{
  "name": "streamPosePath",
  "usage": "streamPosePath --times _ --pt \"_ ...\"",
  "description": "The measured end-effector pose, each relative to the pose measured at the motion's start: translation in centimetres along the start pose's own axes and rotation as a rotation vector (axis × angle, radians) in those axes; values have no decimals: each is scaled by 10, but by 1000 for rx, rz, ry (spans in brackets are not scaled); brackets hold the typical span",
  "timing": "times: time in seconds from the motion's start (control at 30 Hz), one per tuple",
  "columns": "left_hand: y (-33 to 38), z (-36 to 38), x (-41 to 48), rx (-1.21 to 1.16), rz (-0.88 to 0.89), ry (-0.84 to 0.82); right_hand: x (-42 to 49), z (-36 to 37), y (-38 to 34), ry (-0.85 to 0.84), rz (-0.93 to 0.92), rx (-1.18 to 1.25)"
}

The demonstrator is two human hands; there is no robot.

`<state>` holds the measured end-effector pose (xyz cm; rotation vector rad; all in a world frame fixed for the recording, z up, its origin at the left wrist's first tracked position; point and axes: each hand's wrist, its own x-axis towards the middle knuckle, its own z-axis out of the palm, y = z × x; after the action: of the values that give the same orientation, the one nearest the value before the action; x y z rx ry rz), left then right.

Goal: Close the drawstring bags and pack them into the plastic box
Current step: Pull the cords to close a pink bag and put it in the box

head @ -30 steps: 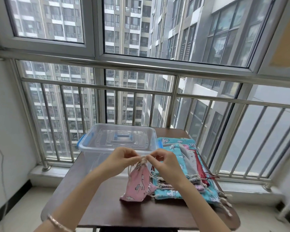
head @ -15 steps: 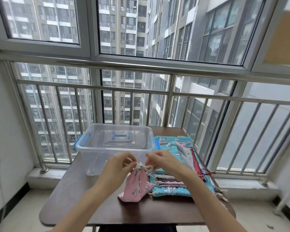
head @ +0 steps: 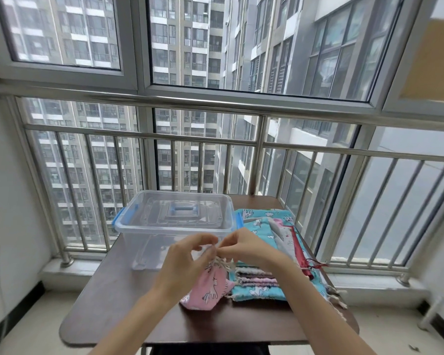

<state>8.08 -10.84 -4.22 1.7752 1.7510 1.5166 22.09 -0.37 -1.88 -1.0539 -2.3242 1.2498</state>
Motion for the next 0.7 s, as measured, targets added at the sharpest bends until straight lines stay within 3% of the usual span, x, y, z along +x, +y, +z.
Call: streamPosePath --times 0.13,0.43,0.6,0.7 --pt "-1 2 6 -17 7 -59 -2 -1 -4 -4 -37 -38" --pt "-5 -3 17 -307 -351 -120 -6 4 -1 66 -77 -19" --pt "-3 -13 27 -412 -479 -195 -6 15 1 241 -237 -129" --pt "-6 -20 35 -432 -549 -312 -6 16 2 252 -375 -166"
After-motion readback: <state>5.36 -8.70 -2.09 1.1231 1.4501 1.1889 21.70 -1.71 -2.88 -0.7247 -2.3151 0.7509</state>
